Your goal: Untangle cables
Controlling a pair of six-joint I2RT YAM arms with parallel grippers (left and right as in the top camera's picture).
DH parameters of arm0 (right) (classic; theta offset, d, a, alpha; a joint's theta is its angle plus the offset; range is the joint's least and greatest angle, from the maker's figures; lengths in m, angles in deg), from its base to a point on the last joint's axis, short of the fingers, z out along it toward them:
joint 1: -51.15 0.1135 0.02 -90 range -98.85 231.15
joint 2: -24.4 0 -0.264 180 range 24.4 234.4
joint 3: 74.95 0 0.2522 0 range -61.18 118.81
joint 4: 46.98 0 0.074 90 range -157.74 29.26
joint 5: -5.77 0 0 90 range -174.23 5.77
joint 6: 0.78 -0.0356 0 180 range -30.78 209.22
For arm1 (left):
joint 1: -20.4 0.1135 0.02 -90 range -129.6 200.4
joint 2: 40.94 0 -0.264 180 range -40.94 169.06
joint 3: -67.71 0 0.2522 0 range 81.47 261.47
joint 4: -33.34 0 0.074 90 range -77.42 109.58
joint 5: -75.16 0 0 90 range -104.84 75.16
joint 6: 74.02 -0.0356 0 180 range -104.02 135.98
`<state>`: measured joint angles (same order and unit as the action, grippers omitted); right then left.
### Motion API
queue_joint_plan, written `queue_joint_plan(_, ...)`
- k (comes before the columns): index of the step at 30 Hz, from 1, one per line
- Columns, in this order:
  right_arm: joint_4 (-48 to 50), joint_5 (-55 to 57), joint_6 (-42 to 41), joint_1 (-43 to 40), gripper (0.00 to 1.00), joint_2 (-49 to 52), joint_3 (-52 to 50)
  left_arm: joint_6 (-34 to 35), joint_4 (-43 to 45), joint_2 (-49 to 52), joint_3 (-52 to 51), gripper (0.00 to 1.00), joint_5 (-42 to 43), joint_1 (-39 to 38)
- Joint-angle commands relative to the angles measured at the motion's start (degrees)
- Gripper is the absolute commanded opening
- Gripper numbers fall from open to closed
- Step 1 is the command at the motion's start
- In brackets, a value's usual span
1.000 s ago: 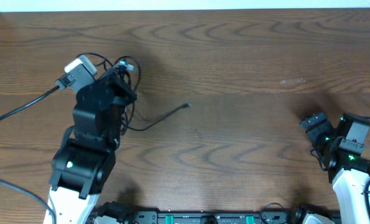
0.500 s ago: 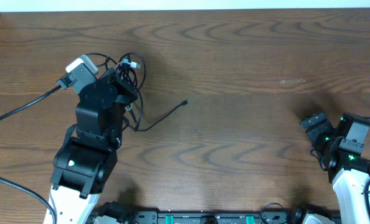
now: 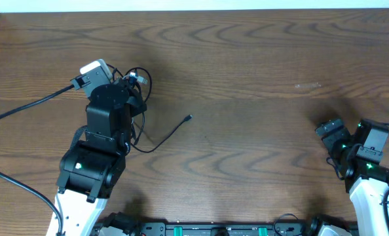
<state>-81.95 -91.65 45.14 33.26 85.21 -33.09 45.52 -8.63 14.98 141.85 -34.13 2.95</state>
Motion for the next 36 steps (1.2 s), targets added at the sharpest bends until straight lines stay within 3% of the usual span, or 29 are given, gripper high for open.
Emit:
queue_joint_plan(1,-0.1,0.9,0.4,-0.9,0.99,0.1,0.5,-1.9,0.4,-3.5,0.7,0.08,3.0,0.0)
queue_joint_plan(16,-0.1,0.9,0.4,-0.9,0.99,0.1,0.5,-2.3,-3.8,-2.5,0.6,0.08,3.5,0.0)
queue_joint_plan(17,-0.1,0.9,0.4,-0.9,0.99,0.1,0.5,-3.3,-3.3,-2.4,0.6,0.29,2.9,0.0)
queue_joint_plan(22,-0.1,0.9,0.4,-0.9,0.99,0.1,0.5,-12.4,0.9,-1.7,0.6,0.44,-1.8,0.0)
queue_joint_plan(27,-0.1,0.9,0.4,-0.9,0.99,0.1,0.5,-12.4,1.3,-1.7,0.6,0.58,-1.8,0.0)
queue_joint_plan(28,-0.1,0.9,0.4,-0.9,0.99,0.1,0.5,-12.4,1.3,-1.7,0.6,0.66,-1.8,0.0)
queue_joint_plan(29,-0.1,0.9,0.4,-0.9,0.99,0.1,0.5,-12.4,1.4,-1.7,0.6,0.98,-1.8,0.0)
queue_joint_plan(36,-0.1,0.9,0.4,-0.9,0.99,0.1,0.5,-12.4,1.8,-1.7,0.6,0.98,-5.3,0.0)
